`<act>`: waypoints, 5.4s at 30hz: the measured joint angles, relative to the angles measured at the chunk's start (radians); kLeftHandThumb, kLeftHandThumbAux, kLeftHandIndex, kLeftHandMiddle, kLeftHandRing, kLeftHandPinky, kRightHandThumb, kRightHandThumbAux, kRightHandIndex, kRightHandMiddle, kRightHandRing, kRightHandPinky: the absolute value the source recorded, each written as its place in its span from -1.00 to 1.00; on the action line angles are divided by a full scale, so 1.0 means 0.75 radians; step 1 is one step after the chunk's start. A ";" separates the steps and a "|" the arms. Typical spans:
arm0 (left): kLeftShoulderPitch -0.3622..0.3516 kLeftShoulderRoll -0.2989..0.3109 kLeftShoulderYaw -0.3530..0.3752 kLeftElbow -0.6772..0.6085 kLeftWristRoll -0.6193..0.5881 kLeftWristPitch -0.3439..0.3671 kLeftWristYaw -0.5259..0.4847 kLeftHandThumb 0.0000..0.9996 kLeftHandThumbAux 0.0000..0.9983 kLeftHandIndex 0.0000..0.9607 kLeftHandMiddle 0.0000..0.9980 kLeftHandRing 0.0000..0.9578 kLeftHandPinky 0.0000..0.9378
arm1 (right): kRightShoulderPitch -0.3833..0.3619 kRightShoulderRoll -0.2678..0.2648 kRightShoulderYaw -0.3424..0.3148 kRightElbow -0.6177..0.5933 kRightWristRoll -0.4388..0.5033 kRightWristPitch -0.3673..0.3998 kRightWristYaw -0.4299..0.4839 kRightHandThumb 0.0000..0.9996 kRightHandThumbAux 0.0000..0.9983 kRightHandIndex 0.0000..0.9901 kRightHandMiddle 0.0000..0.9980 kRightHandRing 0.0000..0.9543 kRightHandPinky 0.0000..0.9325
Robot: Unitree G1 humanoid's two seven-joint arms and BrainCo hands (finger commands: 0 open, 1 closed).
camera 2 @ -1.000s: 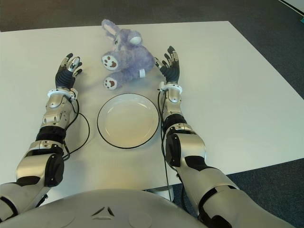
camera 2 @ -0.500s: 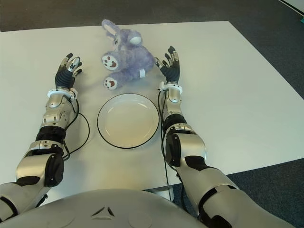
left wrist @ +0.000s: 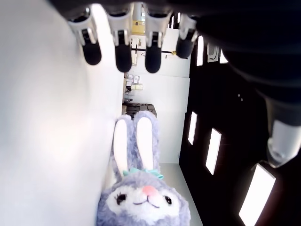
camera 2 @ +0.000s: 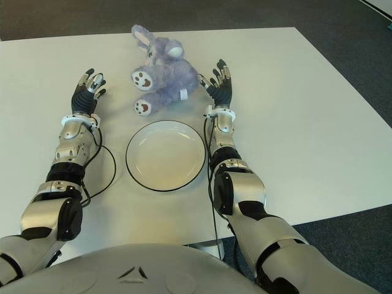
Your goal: Put the doll into the plate.
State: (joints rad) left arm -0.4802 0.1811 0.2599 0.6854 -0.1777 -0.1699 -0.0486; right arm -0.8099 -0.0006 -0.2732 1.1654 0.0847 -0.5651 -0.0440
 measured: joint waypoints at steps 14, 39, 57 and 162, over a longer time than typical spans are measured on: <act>-0.010 0.000 -0.001 0.019 0.001 -0.003 0.000 -1.00 0.04 -1.00 -0.69 -0.72 -0.89 | 0.002 -0.046 0.028 0.010 -0.003 0.032 0.074 -0.79 0.61 -0.96 -0.94 -0.96 -0.96; -0.036 0.002 0.000 0.061 0.002 -0.026 0.000 -1.00 0.03 -1.00 -0.67 -0.69 -0.89 | 0.004 -0.125 0.056 -0.004 -0.005 0.101 0.117 -0.84 0.37 -0.98 -0.98 -1.00 -1.00; -0.056 0.001 -0.001 0.098 0.002 -0.044 0.000 -1.00 0.03 -1.00 -0.69 -0.71 -0.89 | -0.060 -0.176 0.074 -0.078 -0.012 0.106 0.118 -0.75 0.27 -0.98 -0.96 -1.00 -1.00; -0.118 -0.007 -0.005 0.201 0.004 -0.092 0.026 -1.00 -0.05 -1.00 -0.67 -0.70 -0.90 | -0.263 -0.529 0.598 -0.114 -0.561 -0.033 0.105 -0.92 -0.41 -1.00 -1.00 -1.00 -1.00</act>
State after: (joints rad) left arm -0.5684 0.1758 0.2562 0.8359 -0.1749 -0.2386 -0.0290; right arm -1.0070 -0.3974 0.1756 1.0802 -0.3358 -0.5899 0.0346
